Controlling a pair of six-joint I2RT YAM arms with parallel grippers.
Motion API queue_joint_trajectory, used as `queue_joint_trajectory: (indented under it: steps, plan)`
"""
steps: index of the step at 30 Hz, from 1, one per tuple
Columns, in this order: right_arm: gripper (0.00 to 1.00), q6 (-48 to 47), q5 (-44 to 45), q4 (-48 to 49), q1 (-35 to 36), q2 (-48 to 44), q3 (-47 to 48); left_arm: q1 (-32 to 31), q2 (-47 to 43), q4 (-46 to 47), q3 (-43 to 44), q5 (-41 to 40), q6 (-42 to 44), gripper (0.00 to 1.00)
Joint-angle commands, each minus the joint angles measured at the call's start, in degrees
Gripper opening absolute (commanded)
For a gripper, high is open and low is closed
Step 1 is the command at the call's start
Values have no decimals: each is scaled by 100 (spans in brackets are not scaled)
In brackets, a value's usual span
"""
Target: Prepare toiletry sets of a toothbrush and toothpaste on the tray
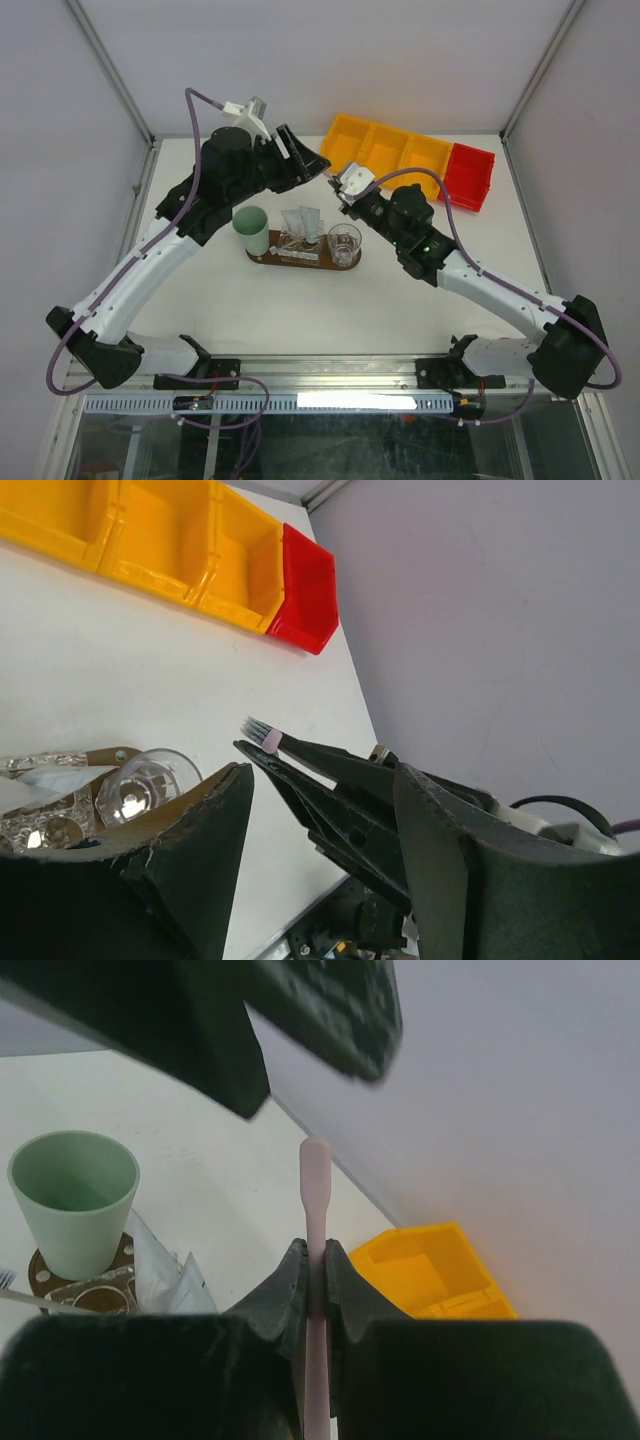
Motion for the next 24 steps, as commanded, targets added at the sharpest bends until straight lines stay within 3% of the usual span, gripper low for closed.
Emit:
queue_joint_trajectory:
  steps: [1, 5, 14, 21, 24]
  plan:
    - [0, -441, 767, 1107, 231, 0, -72, -316, 47, -140, 406, -660, -72, 59]
    - [0, -457, 868, 1209, 265, 17, -54, -479, -222, -181, 69, -1290, -255, 60]
    - [0, -567, 505, 1332, 368, -82, -188, -493, 197, -126, 476, -1198, -383, 66]
    - [0, -690, 574, 1433, 501, -31, -191, -516, 458, -124, 651, -1296, -372, 50]
    - [0, -713, 603, 1470, 521, -29, -186, -554, 426, -146, 568, -1454, -366, 49]
